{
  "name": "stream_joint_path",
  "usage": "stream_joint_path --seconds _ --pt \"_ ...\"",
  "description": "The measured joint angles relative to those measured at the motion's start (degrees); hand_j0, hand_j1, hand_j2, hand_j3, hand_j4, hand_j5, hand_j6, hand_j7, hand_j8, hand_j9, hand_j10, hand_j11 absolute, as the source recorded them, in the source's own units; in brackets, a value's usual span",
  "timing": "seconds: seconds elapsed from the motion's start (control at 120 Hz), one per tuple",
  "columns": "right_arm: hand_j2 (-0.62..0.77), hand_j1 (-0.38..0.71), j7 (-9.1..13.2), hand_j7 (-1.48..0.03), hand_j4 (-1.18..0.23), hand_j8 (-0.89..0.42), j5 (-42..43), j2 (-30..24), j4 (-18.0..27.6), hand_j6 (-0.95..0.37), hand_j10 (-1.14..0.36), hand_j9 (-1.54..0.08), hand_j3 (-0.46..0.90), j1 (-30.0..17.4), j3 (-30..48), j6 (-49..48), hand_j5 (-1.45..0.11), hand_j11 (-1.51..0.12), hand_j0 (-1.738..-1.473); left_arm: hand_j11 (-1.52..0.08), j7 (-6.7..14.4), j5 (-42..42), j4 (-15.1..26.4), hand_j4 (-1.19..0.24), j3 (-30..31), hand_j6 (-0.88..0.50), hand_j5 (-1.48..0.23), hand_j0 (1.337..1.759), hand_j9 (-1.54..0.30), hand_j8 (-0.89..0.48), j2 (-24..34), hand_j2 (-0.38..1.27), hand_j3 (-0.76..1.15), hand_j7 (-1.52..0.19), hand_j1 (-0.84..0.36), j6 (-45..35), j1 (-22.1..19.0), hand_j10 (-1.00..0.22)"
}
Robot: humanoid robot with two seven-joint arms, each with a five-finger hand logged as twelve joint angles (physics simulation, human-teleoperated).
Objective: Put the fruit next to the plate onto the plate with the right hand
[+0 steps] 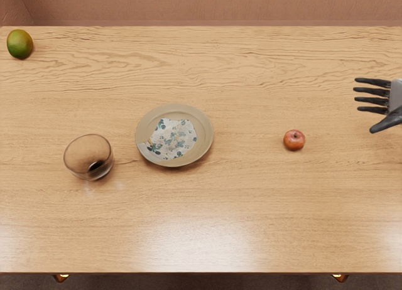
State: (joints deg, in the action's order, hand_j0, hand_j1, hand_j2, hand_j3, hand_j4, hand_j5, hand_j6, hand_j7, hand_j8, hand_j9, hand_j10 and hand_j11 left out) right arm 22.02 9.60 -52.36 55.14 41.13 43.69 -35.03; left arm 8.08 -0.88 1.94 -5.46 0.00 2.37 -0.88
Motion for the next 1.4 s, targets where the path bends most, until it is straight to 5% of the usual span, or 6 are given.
stream_joint_path --seconds 0.175,0.408,0.542,0.617,0.825,1.4 --pt "0.00 -0.35 3.3 0.00 0.00 0.00 4.9 1.0 1.6 0.00 0.00 0.00 0.00 1.9 1.2 0.0 0.00 0.00 -1.658 -0.02 0.0 0.0 0.0 -0.01 0.0 -0.01 -0.02 1.658 -0.02 -0.01 0.0 0.00 0.00 -0.02 0.34 0.0 0.0 -0.01" --pt "0.00 -0.35 5.9 0.00 0.00 0.00 45.6 6.4 18.2 0.00 0.00 0.00 0.00 2.2 8.4 0.4 0.00 0.00 -1.658 -0.02 0.0 0.0 0.0 -0.01 0.0 -0.01 -0.02 1.658 -0.02 -0.01 0.0 0.00 0.00 -0.02 0.34 0.0 0.0 -0.01" --pt "0.00 -0.35 6.4 0.00 -0.01 -0.01 60.8 11.6 22.1 -0.01 0.00 0.00 0.00 0.6 4.8 9.3 0.00 0.00 -1.658 -0.02 0.0 0.0 0.0 -0.01 0.0 -0.01 -0.02 1.658 -0.02 -0.01 0.0 0.00 0.00 -0.02 0.34 0.0 0.0 -0.01" --pt "0.00 -0.32 9.3 -0.03 -0.02 -0.02 65.8 14.2 22.9 -0.02 -0.02 -0.03 0.00 0.3 2.0 14.1 -0.03 -0.03 -1.658 -0.02 0.0 0.0 0.0 -0.01 0.0 -0.01 -0.02 1.658 -0.02 -0.01 0.0 0.00 0.00 -0.02 0.34 0.0 0.0 -0.01" --pt "-0.02 -0.22 12.3 -0.14 -0.11 -0.11 70.4 18.9 23.0 -0.11 -0.11 -0.14 0.00 -0.7 -1.9 22.7 -0.14 -0.14 -1.658 -0.02 0.0 0.0 0.0 -0.01 0.0 -0.01 -0.02 1.658 -0.02 -0.01 0.0 0.00 0.00 -0.02 0.34 0.0 0.0 -0.01" --pt "-0.05 -0.03 12.9 -0.35 -0.27 -0.27 70.6 24.4 24.0 -0.27 -0.27 -0.35 0.00 -1.5 -2.9 25.7 -0.35 -0.35 -1.658 -0.02 0.0 0.0 0.0 -0.01 0.0 -0.01 -0.02 1.658 -0.02 -0.01 0.0 0.00 0.00 -0.02 0.34 0.0 0.0 -0.01"
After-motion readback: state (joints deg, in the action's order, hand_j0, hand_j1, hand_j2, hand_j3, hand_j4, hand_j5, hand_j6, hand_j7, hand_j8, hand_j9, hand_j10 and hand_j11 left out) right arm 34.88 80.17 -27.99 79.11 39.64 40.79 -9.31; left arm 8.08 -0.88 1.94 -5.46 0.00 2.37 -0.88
